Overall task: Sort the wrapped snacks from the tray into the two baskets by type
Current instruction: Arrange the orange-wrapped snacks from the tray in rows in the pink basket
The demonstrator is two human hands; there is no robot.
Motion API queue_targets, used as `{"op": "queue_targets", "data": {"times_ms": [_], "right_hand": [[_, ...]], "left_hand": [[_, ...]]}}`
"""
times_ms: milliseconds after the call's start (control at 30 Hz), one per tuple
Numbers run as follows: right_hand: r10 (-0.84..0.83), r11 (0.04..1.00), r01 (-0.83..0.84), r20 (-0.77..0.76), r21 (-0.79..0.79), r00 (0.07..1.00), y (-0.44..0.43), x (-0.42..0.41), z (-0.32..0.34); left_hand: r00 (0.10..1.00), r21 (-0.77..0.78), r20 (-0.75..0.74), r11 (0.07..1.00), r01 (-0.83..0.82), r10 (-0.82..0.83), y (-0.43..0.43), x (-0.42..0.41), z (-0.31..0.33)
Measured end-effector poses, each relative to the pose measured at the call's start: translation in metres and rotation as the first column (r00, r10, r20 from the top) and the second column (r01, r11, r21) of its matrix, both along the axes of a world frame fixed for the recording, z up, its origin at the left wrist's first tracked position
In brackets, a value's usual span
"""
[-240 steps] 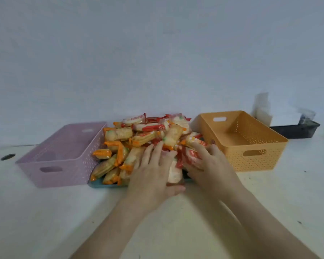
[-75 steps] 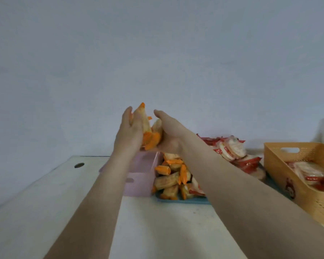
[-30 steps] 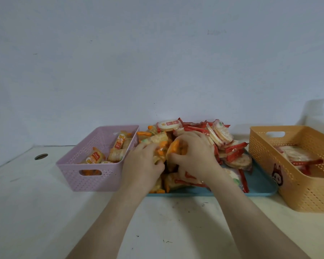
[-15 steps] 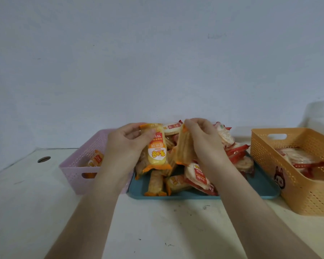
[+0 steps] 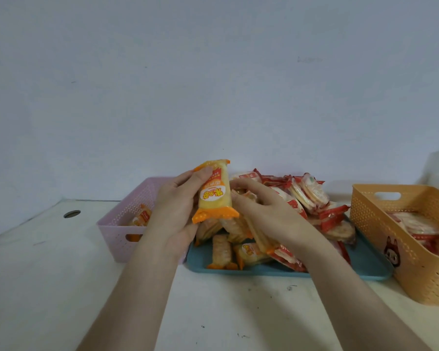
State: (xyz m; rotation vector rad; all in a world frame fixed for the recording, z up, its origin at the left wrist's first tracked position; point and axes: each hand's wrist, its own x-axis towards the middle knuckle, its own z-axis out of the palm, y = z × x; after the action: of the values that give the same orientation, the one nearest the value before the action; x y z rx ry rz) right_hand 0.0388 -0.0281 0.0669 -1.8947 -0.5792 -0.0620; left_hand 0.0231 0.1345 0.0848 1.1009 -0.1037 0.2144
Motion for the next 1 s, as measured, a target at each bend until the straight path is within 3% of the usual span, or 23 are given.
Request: {"op": "queue_targets", "data": {"times_ms": [167, 267, 367, 433, 500, 567, 633, 733, 800, 833, 900, 933, 1000], "right_hand": [[0.239, 0.966, -0.216, -0.176, 0.140, 0.955, -0.013, 0.002, -0.007], [0.260, 0.929, -0.162, -0.277, 0.332, 0.925, -0.011, 0.004, -0.009], [0.261, 0.845, -0.014, -0.389, 0.535, 0.884, -0.011, 0.001, -0.007], [0.289, 0.799, 0.007, -0.394, 0.602, 0.872, -0.007, -0.008, 0.001], [0.315, 0.775, -0.021, -0.356, 0.631, 0.880, 0.008, -0.017, 0.014], [0.182, 0.830, 0.004, -0.277, 0.558, 0.943, 0.026, -0.019, 0.028], [-0.043, 0.911, 0.076, -0.090, 0.405, 0.995, 0.054, -0.018, 0.047], [-0.218, 0.949, 0.148, 0.239, 0.278, 0.946, 0.107, -0.009, 0.064], [-0.249, 0.950, 0.166, 0.317, 0.266, 0.915, 0.138, 0.001, 0.064], [-0.257, 0.947, 0.175, 0.313, 0.269, 0.914, 0.150, 0.006, 0.061], [-0.230, 0.955, 0.181, 0.206, 0.233, 0.951, 0.169, 0.020, 0.050], [-0.217, 0.968, 0.198, 0.118, 0.151, 0.969, 0.173, 0.026, 0.043], [-0.231, 0.965, 0.236, 0.051, -0.115, 0.972, 0.170, 0.030, 0.025]], "left_hand": [[0.997, -0.124, -0.029, 0.990, 0.069, -0.073, -0.011, -0.006, 0.000], [1.000, -0.173, 0.017, 0.985, 0.007, -0.004, -0.005, -0.006, -0.001], [0.993, 0.067, 0.100, 0.996, -0.067, 0.060, 0.006, -0.010, 0.004], [0.992, 0.272, 0.117, 0.960, -0.069, 0.038, 0.006, -0.024, 0.013], [0.987, 0.373, 0.154, 0.922, -0.107, 0.052, 0.011, -0.035, 0.024], [0.948, 0.476, 0.264, 0.830, -0.290, 0.179, 0.019, -0.039, 0.032], [0.824, 0.500, 0.454, 0.668, -0.551, 0.340, 0.036, -0.041, 0.040], [0.601, 0.354, 0.611, 0.502, -0.789, 0.515, 0.061, -0.044, 0.043], [0.527, 0.294, 0.602, 0.448, -0.844, 0.599, 0.072, -0.040, 0.034], [0.530, 0.297, 0.580, 0.445, -0.845, 0.619, 0.076, -0.036, 0.026], [0.631, 0.426, 0.475, 0.467, -0.775, 0.613, 0.089, -0.028, 0.012], [0.707, 0.558, 0.390, 0.460, -0.691, 0.589, 0.095, -0.024, 0.005], [0.792, 0.816, 0.227, 0.333, -0.472, 0.566, 0.105, -0.023, -0.006]]}}
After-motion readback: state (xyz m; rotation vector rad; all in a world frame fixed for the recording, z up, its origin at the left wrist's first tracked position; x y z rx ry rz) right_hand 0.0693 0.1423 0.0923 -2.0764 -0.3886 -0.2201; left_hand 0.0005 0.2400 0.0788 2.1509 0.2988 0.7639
